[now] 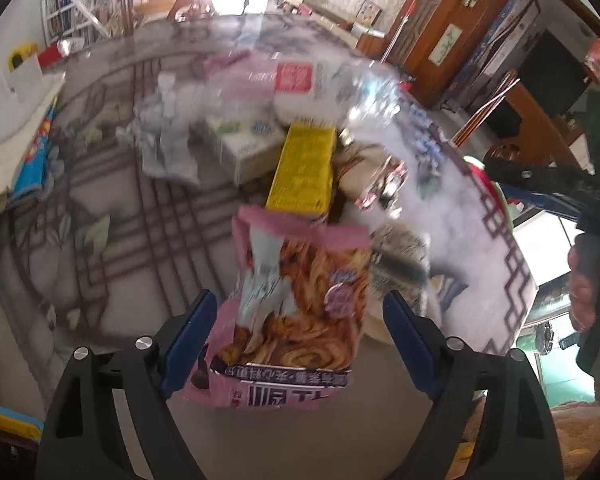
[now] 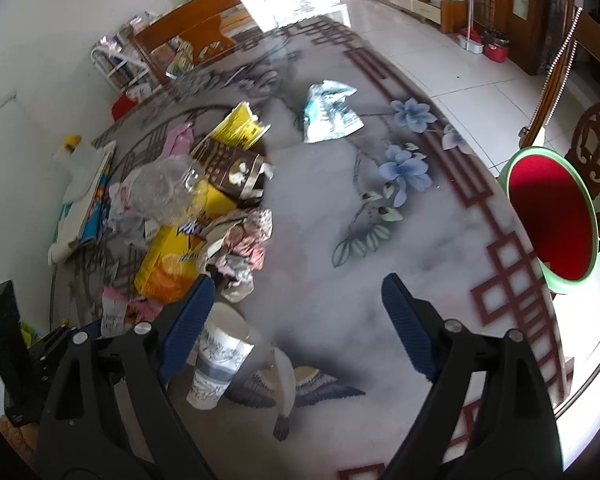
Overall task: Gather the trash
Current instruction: 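Move left tool to the pink pastry bag while right tool approaches the paper cup, then grasp the pink pastry bag with left tool while right tool grasps blue-white paper cup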
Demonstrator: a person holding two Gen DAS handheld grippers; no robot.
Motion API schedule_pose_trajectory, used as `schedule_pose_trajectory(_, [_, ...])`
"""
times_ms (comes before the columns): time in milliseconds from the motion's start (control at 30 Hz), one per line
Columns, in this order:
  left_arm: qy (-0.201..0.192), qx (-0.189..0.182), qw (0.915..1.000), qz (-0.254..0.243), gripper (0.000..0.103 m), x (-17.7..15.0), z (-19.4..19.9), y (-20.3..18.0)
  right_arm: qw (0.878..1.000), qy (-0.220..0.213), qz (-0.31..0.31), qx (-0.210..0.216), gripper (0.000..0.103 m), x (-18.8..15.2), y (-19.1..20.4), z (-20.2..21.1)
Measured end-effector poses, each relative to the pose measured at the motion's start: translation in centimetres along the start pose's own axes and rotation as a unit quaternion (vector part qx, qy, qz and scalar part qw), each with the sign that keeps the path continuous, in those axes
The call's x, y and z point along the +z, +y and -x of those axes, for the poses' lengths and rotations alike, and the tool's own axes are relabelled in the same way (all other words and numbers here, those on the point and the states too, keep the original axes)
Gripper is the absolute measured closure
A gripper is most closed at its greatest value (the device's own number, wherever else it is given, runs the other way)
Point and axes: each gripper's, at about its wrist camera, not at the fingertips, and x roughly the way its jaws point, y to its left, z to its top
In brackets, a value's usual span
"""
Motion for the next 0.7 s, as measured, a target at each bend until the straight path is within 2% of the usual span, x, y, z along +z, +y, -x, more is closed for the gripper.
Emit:
schedule_pose_trajectory(200, [0.012,-0.008,0.9997,0.018,0.022,-0.6,-1.5,0.5,0.999,0.031,0.015,0.004,0.018,-0.7,0.7,-0.9])
schedule_pose_trajectory(567, [0.024,-0.012,0.9994,0.021,0.022,-0.8,-2.3,-0.1,0.996,0.077,0.032,0.022,0.018,-2.4,2.2,-2.5])
schedule_pose_trajectory(633, [0.027,-0.012,0.9994,0.019,0.023,-1.0,-2.5,-0.3,0.996,0.082,0.033,0.025,0.018,-2.6,2.3,-2.6])
schedule_pose_trajectory(700, [0.03,-0.014,0.9992,0.022,0.03,-1.2,-2.6,-0.3,0.996,0.084,0.033,0.026,0.018,-2.7,2.4,-2.7])
